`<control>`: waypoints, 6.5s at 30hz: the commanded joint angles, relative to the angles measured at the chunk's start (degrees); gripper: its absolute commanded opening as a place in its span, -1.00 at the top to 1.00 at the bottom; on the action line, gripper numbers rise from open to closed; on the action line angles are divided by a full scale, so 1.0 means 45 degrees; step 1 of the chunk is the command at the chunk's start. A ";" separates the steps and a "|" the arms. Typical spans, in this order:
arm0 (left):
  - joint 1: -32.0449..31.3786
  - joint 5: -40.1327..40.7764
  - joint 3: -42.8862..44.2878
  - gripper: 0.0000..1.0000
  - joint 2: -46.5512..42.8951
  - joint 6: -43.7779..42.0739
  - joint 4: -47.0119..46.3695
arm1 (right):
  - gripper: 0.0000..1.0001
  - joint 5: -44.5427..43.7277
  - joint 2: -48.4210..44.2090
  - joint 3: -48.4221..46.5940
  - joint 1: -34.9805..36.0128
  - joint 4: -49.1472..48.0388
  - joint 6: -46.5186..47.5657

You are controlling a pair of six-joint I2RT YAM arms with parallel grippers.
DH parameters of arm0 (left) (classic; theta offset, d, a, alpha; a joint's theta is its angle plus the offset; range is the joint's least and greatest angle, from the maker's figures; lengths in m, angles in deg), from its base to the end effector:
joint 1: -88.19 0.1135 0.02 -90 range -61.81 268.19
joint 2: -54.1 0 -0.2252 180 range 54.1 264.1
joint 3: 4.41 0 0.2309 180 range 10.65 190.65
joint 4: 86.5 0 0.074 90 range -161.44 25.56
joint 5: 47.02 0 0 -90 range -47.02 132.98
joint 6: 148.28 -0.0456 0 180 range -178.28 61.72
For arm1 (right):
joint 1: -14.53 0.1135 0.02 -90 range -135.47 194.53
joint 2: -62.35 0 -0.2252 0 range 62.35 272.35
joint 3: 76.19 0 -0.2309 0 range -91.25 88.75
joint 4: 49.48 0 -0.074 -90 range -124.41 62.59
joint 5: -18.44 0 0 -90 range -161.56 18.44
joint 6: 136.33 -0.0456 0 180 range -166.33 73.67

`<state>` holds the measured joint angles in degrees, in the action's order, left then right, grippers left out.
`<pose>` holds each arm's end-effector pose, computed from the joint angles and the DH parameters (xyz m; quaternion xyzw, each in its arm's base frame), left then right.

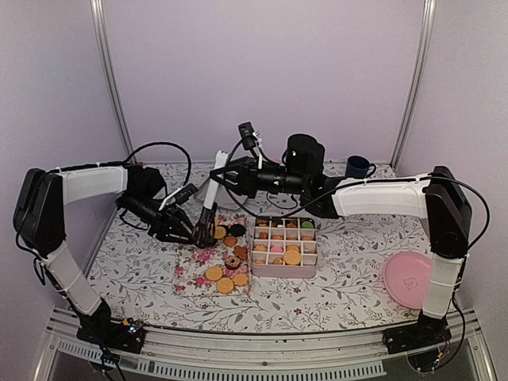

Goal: Pack the cookies
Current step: Pass from the right arm to the left, then pass from the left arm to the right, then adjust the fake cookies in the empty pocket of the box.

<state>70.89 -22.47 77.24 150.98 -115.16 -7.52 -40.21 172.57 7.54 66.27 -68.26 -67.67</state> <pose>0.2387 -0.1178 0.1837 0.4912 0.6826 -0.5188 0.1538 0.2504 0.3558 0.2787 -0.3628 0.5766 0.5690 0.4607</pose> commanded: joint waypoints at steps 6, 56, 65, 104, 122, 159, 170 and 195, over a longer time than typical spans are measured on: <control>-0.0233 -0.0188 0.0527 1.00 0.0409 -0.0392 0.0523 | 0.37 -0.0290 0.0358 -0.0535 0.0256 -0.0917 -0.0140; -0.1312 0.2632 0.1376 1.00 -0.0855 0.1616 -0.1030 | -0.40 0.3590 0.1080 0.0883 -0.1068 -0.3505 -0.2729; -0.1313 0.2598 0.1152 1.00 -0.0853 0.1280 -0.0737 | -0.45 0.4784 0.1052 0.0823 -0.1501 -0.3557 -0.3321; -0.1509 0.4436 0.1570 1.00 -0.0812 0.1900 -0.1624 | -0.12 0.4773 0.1150 -0.1079 -0.0787 0.3043 0.1388; -0.1336 0.5584 0.0965 0.17 -0.1231 0.3371 -0.3290 | 0.15 0.1095 -0.2032 0.1162 -0.0551 0.3777 0.3658; 0.1076 0.5091 0.0850 -0.61 -0.1844 0.3408 -0.2805 | -0.08 -0.1557 -0.8351 0.5597 -0.2347 1.0226 0.4605; 0.1034 0.4682 0.0847 -0.49 -0.1346 0.2905 -0.2342 | 0.05 -0.1425 -0.7883 0.4429 -0.2504 1.0352 0.4606; 0.1042 0.4372 0.0697 -0.32 -0.1021 0.2359 -0.1909 | 0.56 0.0072 -0.5450 0.0312 -0.2507 1.0709 0.4369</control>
<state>75.72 -1.47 81.06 145.80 -103.38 -16.98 -42.18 147.67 12.15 55.32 -18.51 -45.66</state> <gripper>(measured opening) 0.664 0.268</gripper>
